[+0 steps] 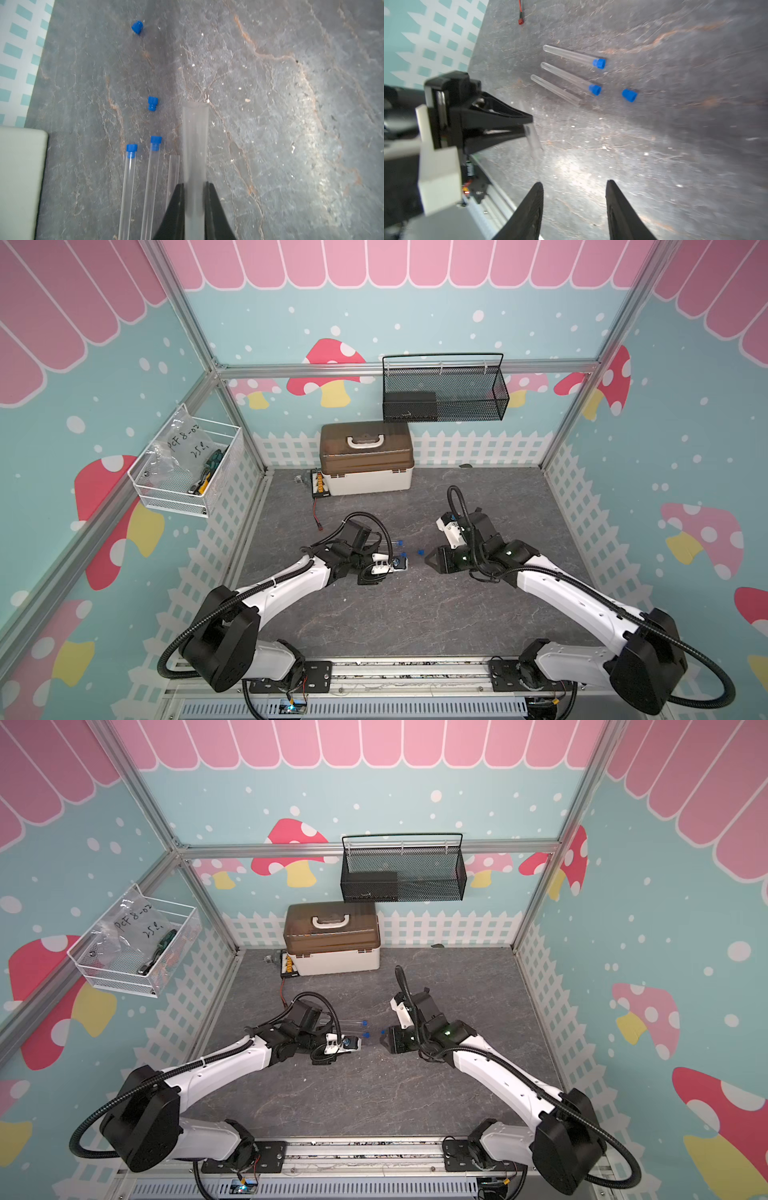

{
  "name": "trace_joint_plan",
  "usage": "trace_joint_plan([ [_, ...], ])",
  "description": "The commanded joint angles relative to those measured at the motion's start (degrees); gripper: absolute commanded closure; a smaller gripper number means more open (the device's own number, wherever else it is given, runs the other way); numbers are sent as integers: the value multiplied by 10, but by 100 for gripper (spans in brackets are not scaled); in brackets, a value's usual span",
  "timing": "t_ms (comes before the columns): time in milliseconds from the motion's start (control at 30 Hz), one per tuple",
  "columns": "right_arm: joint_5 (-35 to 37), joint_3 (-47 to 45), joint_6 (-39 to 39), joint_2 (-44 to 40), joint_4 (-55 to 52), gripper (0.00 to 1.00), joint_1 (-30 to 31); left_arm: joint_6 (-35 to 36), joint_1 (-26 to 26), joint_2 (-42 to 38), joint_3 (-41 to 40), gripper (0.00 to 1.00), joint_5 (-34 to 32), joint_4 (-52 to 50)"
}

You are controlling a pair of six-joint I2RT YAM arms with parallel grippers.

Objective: Insert stoppers into test tubes
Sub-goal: Pick up the test tube at the center of the board.

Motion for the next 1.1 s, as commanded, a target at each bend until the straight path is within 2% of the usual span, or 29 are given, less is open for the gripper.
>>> trace_joint_plan([
  [0, -59, 23, 85, 18, 15, 48, 14, -40, -6, -6, -2, 94, 56, 51],
  [233, -65, 35, 109, 63, 37, 49, 31, -62, -15, -3, -1, 94, 66, 62],
  [567, -66, 44, 123, 93, 47, 62, 37, -65, -17, 4, 4, 94, 66, 60],
  [1067, -89, 35, 135, 90, 70, 77, 38, -67, -17, 2, 4, 94, 66, 62],
])
